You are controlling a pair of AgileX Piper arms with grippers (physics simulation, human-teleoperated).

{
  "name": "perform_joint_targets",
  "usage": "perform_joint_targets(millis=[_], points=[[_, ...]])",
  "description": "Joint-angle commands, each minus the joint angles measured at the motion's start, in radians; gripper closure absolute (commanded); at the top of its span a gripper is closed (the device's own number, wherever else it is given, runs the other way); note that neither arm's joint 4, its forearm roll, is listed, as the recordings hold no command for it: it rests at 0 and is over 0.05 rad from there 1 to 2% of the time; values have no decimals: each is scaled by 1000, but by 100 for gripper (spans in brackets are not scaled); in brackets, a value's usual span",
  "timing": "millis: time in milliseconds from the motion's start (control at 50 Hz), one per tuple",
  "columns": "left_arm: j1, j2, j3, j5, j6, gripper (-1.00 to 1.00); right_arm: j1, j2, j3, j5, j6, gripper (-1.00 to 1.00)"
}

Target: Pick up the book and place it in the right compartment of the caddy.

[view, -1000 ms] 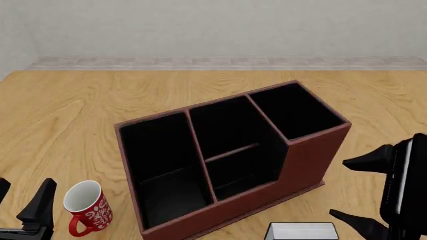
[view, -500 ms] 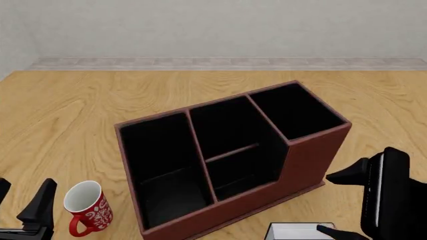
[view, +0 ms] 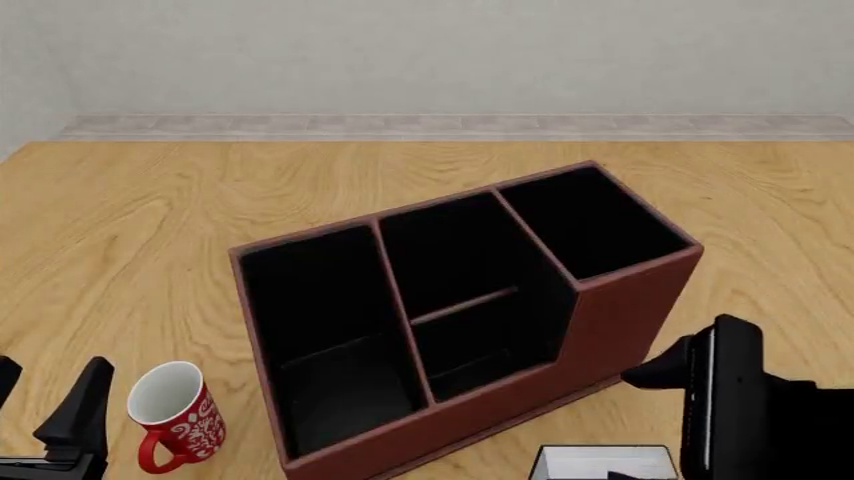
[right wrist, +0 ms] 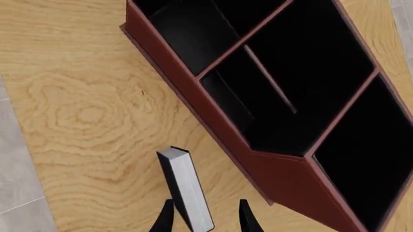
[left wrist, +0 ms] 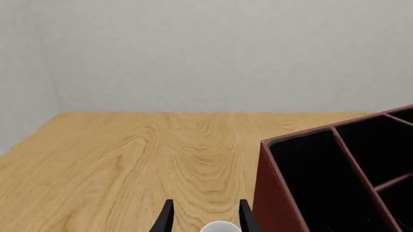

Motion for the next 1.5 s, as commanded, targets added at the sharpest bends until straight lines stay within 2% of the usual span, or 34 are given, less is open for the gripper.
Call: perform_joint_targets(millis=[20,700,1500], points=[[0,0,0,0,0,-100,29,25,26,-31,25,-100],[1,0,1,-1,0,-100,87,79,100,-124,93,-100],[2,0,-7,7,0,-100,92,102,180,-200,113,-100]])
